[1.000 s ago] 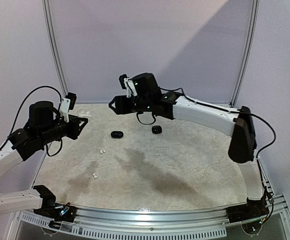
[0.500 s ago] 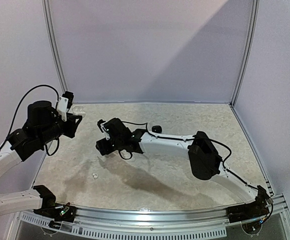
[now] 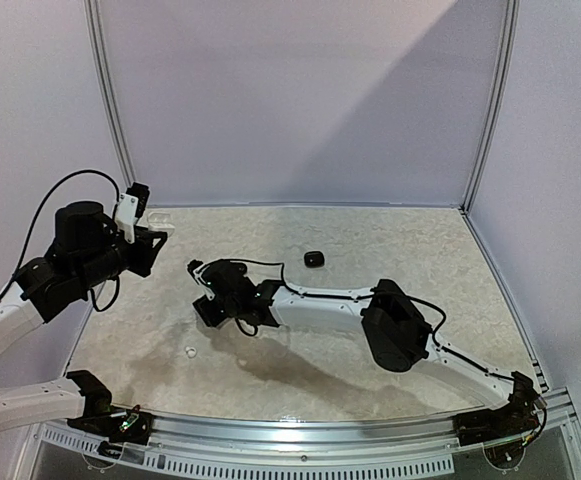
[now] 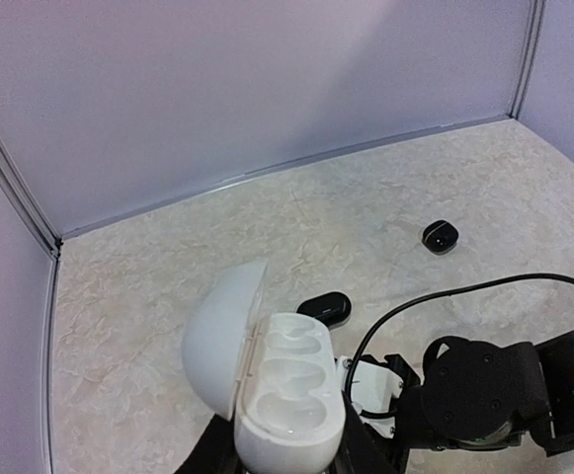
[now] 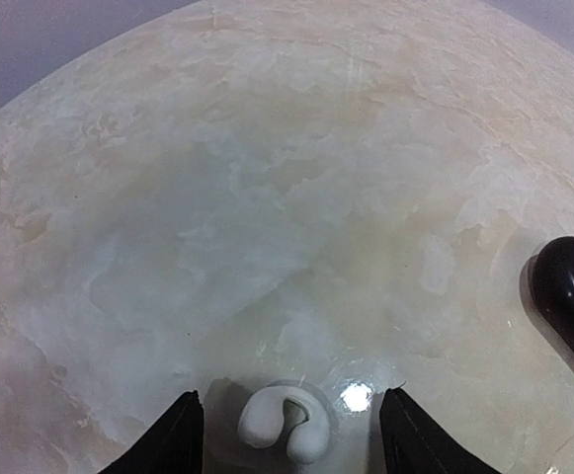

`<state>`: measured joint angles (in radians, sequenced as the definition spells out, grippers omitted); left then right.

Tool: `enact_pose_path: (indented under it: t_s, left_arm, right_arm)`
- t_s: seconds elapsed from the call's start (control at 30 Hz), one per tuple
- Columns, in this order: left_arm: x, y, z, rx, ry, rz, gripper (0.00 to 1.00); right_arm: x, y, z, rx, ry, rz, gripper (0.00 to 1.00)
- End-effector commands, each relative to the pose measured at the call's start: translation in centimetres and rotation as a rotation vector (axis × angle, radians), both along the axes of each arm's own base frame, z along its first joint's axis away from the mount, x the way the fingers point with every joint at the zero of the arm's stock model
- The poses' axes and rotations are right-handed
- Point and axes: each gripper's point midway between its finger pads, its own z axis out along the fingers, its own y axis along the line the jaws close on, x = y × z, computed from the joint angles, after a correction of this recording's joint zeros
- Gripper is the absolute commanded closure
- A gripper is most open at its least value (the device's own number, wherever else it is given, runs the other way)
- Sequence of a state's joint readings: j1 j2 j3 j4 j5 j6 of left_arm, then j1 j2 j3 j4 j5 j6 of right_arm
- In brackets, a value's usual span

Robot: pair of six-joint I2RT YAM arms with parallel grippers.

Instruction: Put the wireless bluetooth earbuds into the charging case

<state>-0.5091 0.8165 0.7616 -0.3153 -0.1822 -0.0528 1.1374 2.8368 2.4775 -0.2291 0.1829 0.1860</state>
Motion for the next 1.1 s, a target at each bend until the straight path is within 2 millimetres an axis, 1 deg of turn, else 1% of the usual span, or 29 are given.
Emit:
enact_pose_path:
  t_s: [0.0, 0.07, 0.13, 0.5, 0.63, 0.67, 0.7, 0.73, 0.77, 0.8, 0.93, 0.97, 1.03, 1.07]
  left_arm:
    - [0.1, -0.1, 0.5, -0.010, -0.018, -0.007, 1.00]
    - [0.1, -0.1, 0.4, -0.008, -0.018, -0.008, 1.00]
    - [0.2, -0.1, 0.5, -0.010, -0.019, -0.008, 1.00]
    - [0.0, -0.1, 0.5, -0.012, -0.020, -0.013, 1.00]
    - [-0.1, -0.1, 0.5, -0.012, -0.017, -0.016, 1.00]
    - [-0.1, -0.1, 0.6, -0.009, -0.018, -0.018, 1.00]
    - [-0.1, -0.1, 0.6, -0.009, -0.019, -0.019, 1.00]
    - [-0.1, -0.2, 0.7, -0.009, -0.022, -0.021, 1.00]
    - [-0.1, -0.2, 0.7, -0.010, -0.023, -0.024, 1.00]
    - [-0.2, -0.3, 0.7, -0.012, -0.026, -0.027, 1.00]
    - [-0.2, -0.5, 0.9, -0.013, -0.029, -0.039, 1.00]
    - [-0.3, -0.5, 0.9, -0.012, -0.032, -0.041, 1.00]
    - [-0.3, -0.6, 1.0, -0.010, -0.035, -0.044, 1.00]
    - [-0.4, -0.6, 1.0, -0.010, -0.035, -0.046, 1.00]
  right_arm:
    - [0.4, -0.7, -2.7, -0.065, -0.021, -0.016, 0.41]
    - [0.1, -0.8, -3.3, -0.087, -0.023, -0.011, 0.47]
    - [0.1, -0.9, -3.6, -0.101, -0.032, -0.006, 0.53]
    - [0.0, -0.9, -3.5, -0.114, -0.049, 0.007, 0.72]
    - [-0.7, -1.2, -3.2, -0.118, -0.031, 0.032, 0.77]
    - [-1.0, -1.7, -3.9, -0.135, -0.023, 0.034, 0.79]
    - [-1.1, -2.0, -2.7, -0.124, -0.029, 0.029, 0.80]
    - [-1.2, -2.5, -2.7, -0.129, -0.029, 0.021, 0.81]
    - [-1.2, -2.8, -1.8, -0.116, -0.034, 0.011, 0.81]
    - [-1.2, -3.1, -0.4, -0.099, -0.043, 0.002, 0.81]
    - [-1.4, -4.5, 1.1, -0.103, -0.032, -0.025, 0.81]
    - [-1.6, -5.1, 0.7, -0.115, -0.021, -0.032, 0.81]
    - [-2.0, -6.2, 1.2, -0.115, -0.003, -0.057, 0.82]
    - [-2.2, -6.9, 1.0, -0.120, 0.009, -0.073, 0.82]
